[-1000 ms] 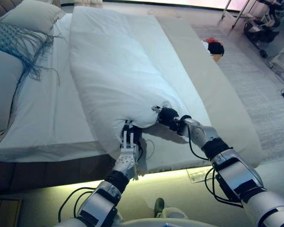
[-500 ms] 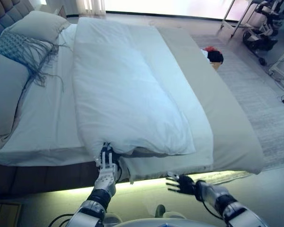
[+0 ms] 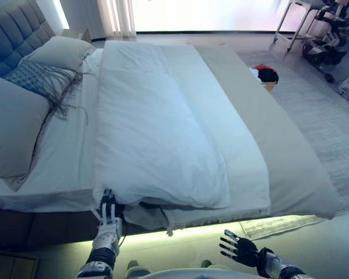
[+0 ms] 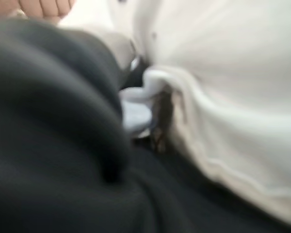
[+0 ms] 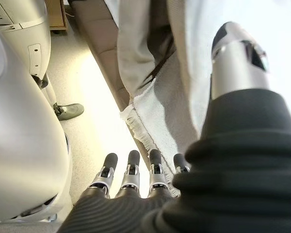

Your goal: Make the bed neatly

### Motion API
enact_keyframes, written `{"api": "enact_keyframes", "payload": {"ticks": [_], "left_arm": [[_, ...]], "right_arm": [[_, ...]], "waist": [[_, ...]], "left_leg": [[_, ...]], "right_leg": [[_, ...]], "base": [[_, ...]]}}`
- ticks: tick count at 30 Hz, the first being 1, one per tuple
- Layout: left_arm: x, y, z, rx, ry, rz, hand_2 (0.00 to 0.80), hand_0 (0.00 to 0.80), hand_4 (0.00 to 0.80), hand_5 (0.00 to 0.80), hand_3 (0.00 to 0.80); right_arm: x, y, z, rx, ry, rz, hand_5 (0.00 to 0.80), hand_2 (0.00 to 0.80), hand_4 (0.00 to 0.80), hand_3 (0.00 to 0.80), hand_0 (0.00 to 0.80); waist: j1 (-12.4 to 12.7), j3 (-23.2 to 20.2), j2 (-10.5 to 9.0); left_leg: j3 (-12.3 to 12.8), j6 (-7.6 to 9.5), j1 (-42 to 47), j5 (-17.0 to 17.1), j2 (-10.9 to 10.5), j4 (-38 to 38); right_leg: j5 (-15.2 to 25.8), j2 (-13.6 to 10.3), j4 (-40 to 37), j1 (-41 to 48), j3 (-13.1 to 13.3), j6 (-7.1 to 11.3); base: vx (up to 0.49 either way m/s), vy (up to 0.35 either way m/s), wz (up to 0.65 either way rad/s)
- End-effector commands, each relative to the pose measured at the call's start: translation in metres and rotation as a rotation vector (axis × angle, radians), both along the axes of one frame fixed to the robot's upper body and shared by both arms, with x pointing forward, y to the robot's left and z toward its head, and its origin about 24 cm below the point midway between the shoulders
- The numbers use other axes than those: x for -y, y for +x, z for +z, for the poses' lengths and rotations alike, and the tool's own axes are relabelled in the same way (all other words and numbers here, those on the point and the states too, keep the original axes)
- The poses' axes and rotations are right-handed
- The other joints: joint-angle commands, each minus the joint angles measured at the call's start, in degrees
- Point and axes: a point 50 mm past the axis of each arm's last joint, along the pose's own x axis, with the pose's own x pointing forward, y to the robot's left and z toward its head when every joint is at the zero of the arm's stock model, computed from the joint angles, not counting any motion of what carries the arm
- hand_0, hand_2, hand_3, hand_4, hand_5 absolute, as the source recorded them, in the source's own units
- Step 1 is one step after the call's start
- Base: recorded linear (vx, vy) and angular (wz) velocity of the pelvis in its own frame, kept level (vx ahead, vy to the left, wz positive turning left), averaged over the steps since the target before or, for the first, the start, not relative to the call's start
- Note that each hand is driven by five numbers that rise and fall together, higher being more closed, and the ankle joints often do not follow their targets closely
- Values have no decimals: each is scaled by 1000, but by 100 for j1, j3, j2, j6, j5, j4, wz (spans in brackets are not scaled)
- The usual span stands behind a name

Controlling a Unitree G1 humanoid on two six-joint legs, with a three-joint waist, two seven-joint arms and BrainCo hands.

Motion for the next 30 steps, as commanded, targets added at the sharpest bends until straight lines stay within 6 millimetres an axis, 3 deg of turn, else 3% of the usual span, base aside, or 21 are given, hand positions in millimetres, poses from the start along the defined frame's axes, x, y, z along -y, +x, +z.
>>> {"api": "enact_keyframes", "payload": {"ticks": [1,7,12,16,20,22,24,26,28,30], "left_arm": [[-64,23,50,262,209,77,800,800,800,800,800],[-138,-5,75,257,334,265,800,800,800,800,800],[-187,-37,95,225,407,420,800,800,800,800,800],[-206,-60,100,210,420,508,800,800,800,800,800],[-218,-78,97,135,394,561,800,800,800,800,800],[-222,-87,96,99,390,591,800,800,800,800,800],[-223,-93,93,69,385,625,800,800,800,800,800],[-219,-89,89,71,371,657,800,800,800,800,800],[-213,-80,87,78,367,666,800,800,800,800,800],[-209,-68,88,78,358,668,800,800,800,800,800]], "right_arm": [[17,15,7,40,-42,-30,0,0,0,0,0],[22,12,6,34,-64,-67,0,0,0,0,0],[24,19,8,53,-74,-120,0,0,0,0,0],[32,25,13,74,-93,-190,0,0,0,0,0],[42,31,17,102,-112,-254,0,0,0,0,0],[42,35,20,129,-103,-265,0,0,0,0,0],[38,42,22,161,-80,-267,0,0,0,0,0],[33,47,24,190,-53,-265,0,0,0,0,0],[31,52,26,218,-30,-260,0,0,0,0,0],[31,59,30,251,-19,-250,0,0,0,0,0]], "waist": [[436,58,-47],[604,-37,104],[737,-85,192],[788,-1,246],[854,89,286],[842,147,297],[823,221,380],[808,266,413],[824,275,301],[849,259,136]], "left_leg": [[-178,-113,151,-249,71,72],[-259,-62,139,-278,-59,104],[-301,-10,65,-349,-209,230],[-288,111,-108,-599,-433,608],[-260,345,-205,-823,-885,695],[-222,481,-147,-918,-1064,671],[-180,647,-158,-802,-1139,571],[-254,760,-276,-632,-1206,500],[-297,811,-467,-519,-1363,495],[-306,862,-774,-423,-1599,515]], "right_leg": [[-358,-411,181,205,-233,313],[-352,-518,125,285,-358,340],[-292,-654,64,297,-422,411],[-180,-922,77,232,-447,538],[307,-1412,32,103,-512,704],[360,-1490,366,-28,-580,669],[-31,-1307,1721,-354,-572,507],[-600,-831,2801,-598,-443,294],[-932,-302,3123,-534,-353,217],[-998,154,2979,-253,-119,183]], "base": [[-44,121,10],[-69,150,4],[-92,204,1],[-142,280,-4],[-139,284,-10],[-173,317,-9],[-273,348,-3],[-306,197,2],[-268,21,13],[-280,-39,51]]}}
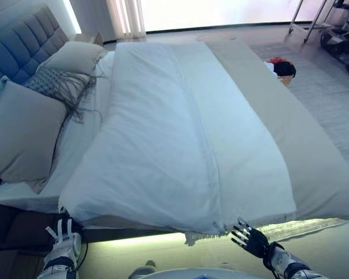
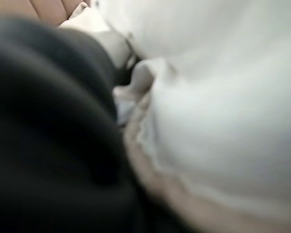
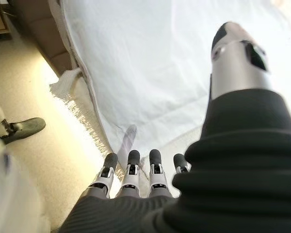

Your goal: Make the bed neatly

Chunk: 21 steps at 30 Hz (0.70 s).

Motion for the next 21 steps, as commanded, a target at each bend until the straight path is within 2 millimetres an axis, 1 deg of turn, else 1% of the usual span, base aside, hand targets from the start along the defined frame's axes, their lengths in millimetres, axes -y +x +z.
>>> {"api": "enact_keyframes", "payload": {"ticks": [1,2,3,4,5,7,8,9,10,11,12,13,14,15,16,17,18,20,21], "left_arm": [[-116,-33,83,151,352,484,800,800,800,800,800],[-116,-28,85,146,350,478,800,800,800,800,800],[-117,-23,88,138,348,475,800,800,800,800,800],[-116,-23,87,124,346,471,800,800,800,800,800],[-117,-23,87,106,352,470,800,800,800,800,800],[-117,-24,87,95,358,479,800,800,800,800,800],[-117,-26,87,88,366,485,800,800,800,800,800],[-118,-29,88,85,365,494,800,800,800,800,800],[-120,-30,89,85,364,501,800,800,800,800,800],[-120,-29,90,83,365,500,800,800,800,800,800],[-118,-29,88,80,365,491,800,800,800,800,800],[-116,-28,85,79,364,487,800,800,800,800,800],[-113,-27,81,79,359,486,800,800,800,800,800],[-112,-28,79,75,356,489,800,800,800,800,800],[-110,-30,75,69,353,493,800,800,800,800,800],[-107,-31,71,55,351,489,800,800,800,800,800],[-105,-33,68,43,352,486,800,800,800,800,800],[-100,-35,61,31,342,482,800,800,800,800,800],[-98,-34,59,29,337,474,800,800,800,800,800]], "right_arm": [[14,47,25,193,-3,-40,0,0,0,0,0],[16,51,28,206,-10,-38,0,0,0,0,0],[19,56,32,219,-18,-34,0,0,0,0,0],[22,62,36,227,-30,-30,0,0,0,0,0],[25,68,41,238,-40,-20,0,0,0,0,0],[30,73,47,249,-49,-7,0,0,0,0,0],[31,72,46,242,-57,-1,0,0,0,0,0],[32,70,46,231,-65,-2,0,0,0,0,0],[34,68,45,220,-71,-9,0,0,0,0,0],[34,65,43,210,-71,-26,0,0,0,0,0],[38,61,42,203,-67,-53,0,0,0,0,0],[43,53,40,194,-62,-78,0,0,0,0,0],[48,45,38,186,-63,-105,0,0,0,0,0],[51,40,36,179,-62,-122,0,0,0,0,0],[53,35,34,169,-64,-133,0,0,0,0,0],[55,29,32,156,-70,-148,0,0,0,0,0],[57,25,31,147,-73,-157,0,0,0,0,0],[62,19,30,131,-73,-184,0,0,0,0,0],[62,16,29,123,-72,-198,0,0,0,0,0]], "waist": [[714,182,-10],[731,169,-49],[764,171,-53],[779,201,-37],[798,277,-7],[835,439,23],[882,521,32],[929,574,31],[933,615,14],[897,656,-19],[820,684,-68],[715,705,-149],[654,716,-233],[594,705,-290],[526,679,-317],[445,614,-312],[385,553,-281],[314,421,-146],[300,395,-108]], "left_leg": [[225,547,-778,-176,-1129,416],[198,498,-964,-141,-1188,489],[161,402,-1168,-29,-1175,560],[221,267,-1379,115,-1125,591],[291,151,-1572,260,-1074,608],[370,49,-1824,616,-1031,458],[345,10,-1911,777,-992,359],[257,-32,-1969,877,-954,309],[217,-55,-1985,893,-890,339],[292,-76,-1963,803,-790,488],[456,-99,-1928,709,-636,821],[519,-134,-1876,524,-484,1255],[481,-119,-1789,293,-372,1568],[430,-76,-1645,64,-278,1721],[383,-64,-1474,-75,-170,1831],[351,-61,-1188,-196,-69,1735],[284,-74,-905,-269,-25,1521],[158,-100,-531,-271,-39,820],[179,-114,-448,-249,-53,676]], "right_leg": [[304,852,-18,625,542,-363],[90,927,-313,786,638,-471],[-130,1018,-788,925,719,-633],[-225,1135,-1227,1001,793,-750],[-253,1212,-1485,1067,846,-818],[-153,1380,-1800,1189,1032,-880],[-50,1416,-1946,1206,1074,-904],[22,1420,-2046,1220,1092,-915],[96,1405,-2134,1194,1089,-926],[155,1343,-2180,1147,982,-931],[242,1258,-2237,1075,842,-944],[296,1145,-2268,1034,723,-957],[373,1012,-2271,980,632,-937],[413,904,-2227,910,572,-909],[420,820,-2159,842,527,-894],[416,747,-2082,762,485,-862],[400,706,-2013,700,482,-833],[422,685,-1958,600,485,-786],[432,665,-1966,607,477,-755]], "base": [[-280,-49,53],[-278,-51,38],[-267,-53,30],[-326,-38,15],[-305,-31,4],[-301,-29,-17],[-296,-35,-29],[-309,-30,-32],[-314,-6,-19],[-336,17,-13],[-330,42,14],[-304,72,27],[-260,98,50],[-216,136,41],[-156,218,30],[-106,278,12],[-90,332,-23],[-69,296,-52],[-44,218,-15]]}}
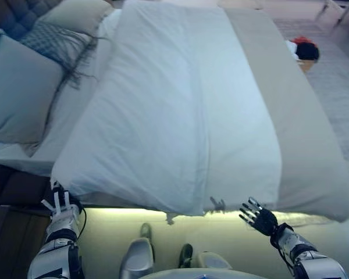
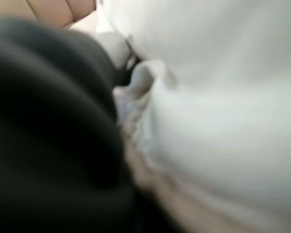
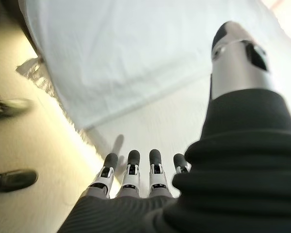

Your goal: Make the bed neatly

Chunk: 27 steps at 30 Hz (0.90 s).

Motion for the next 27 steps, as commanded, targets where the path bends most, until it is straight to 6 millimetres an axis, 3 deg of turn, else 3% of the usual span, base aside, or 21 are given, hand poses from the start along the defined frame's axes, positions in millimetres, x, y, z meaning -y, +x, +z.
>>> {"api": "enact_keyframes", "payload": {"ticks": [1,7,14,15,16,17,27], "left_arm": [[-76,-69,29,-1,251,310,800,800,800,800,800],[-77,-72,25,-18,231,273,800,800,800,800,800],[-50,-55,8,-96,224,41,800,800,800,800,800],[-47,-54,5,-122,224,-4,762,762,762,762,762],[-45,-53,4,-130,221,-29,333,333,333,333,333],[-44,-53,3,-145,212,-53,0,0,0,0,0],[-20,-85,-32,-261,75,-113,0,0,0,0,0]], "right_arm": [[19,-22,-2,-38,-14,-81,0,0,0,0,0],[5,-25,-9,-53,16,-62,0,0,0,0,0],[-9,-12,-9,-10,44,-1,0,0,0,0,0],[-10,-11,-8,-5,44,3,0,0,0,0,0],[-9,-10,-7,-3,43,3,0,0,0,0,0],[-7,-10,-6,-2,40,4,0,0,0,0,0],[0,-27,-12,-34,64,-102,0,0,0,0,0]], "waist": [[333,-356,445],[358,-395,522],[351,-447,465],[342,-440,459],[338,-432,455],[322,-428,450],[307,-487,416]], "left_leg": [[-84,323,370,-522,22,-699],[-123,408,678,-631,-174,-1002],[22,489,795,-762,-194,-987],[42,509,793,-798,-201,-932],[57,521,789,-830,-202,-882],[96,534,782,-865,-195,-817],[164,642,942,-1041,-242,-726]], "right_leg": [[-217,-413,495,-101,367,820],[-34,-615,330,0,247,1025],[-12,-721,281,72,185,1092],[-25,-726,301,75,199,1091],[-37,-733,322,75,212,1091],[-49,-744,346,73,220,1093],[-30,-755,321,177,342,1144]], "base": [[-43,168,16],[-36,135,7],[-27,48,9],[-18,20,10],[-22,15,11],[-25,16,12],[3,-3,9]]}}
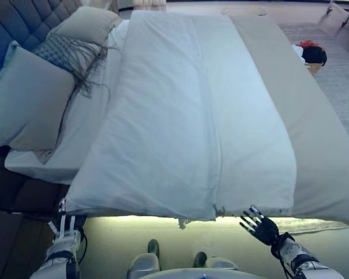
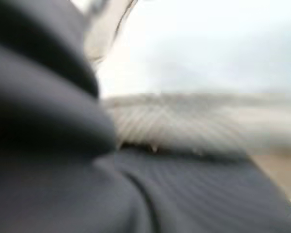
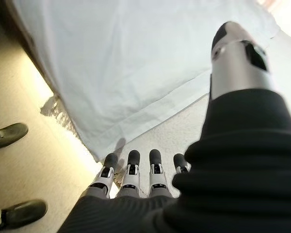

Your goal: Make the bed neatly

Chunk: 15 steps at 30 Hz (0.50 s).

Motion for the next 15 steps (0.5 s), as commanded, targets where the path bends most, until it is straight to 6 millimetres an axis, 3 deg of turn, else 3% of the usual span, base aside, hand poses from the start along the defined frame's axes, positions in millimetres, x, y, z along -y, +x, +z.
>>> {"api": "enact_keyframes", "payload": {"ticks": [1,8,15], "left_arm": [[-39,-29,12,-23,117,109,0,0,0,0,0],[-12,-60,-16,-145,31,155,0,0,0,0,0],[25,-59,-33,-149,-37,69,0,0,0,0,0]], "right_arm": [[9,-12,-2,-11,14,-90,0,0,0,0,0],[5,-22,-9,-28,39,-153,0,0,0,0,0],[-6,-26,-15,-46,63,-151,0,0,0,0,0]], "waist": [[413,-219,-235],[455,-299,-322],[494,-409,-394]], "left_leg": [[268,-31,221,-870,-70,601],[208,6,230,-909,-112,613],[149,27,261,-851,-128,462]], "right_leg": [[0,-729,341,-229,394,624],[-14,-699,359,-224,441,602],[96,-653,220,-213,449,613]], "base": [[0,0,0],[2,-2,0],[0,0,0]]}}
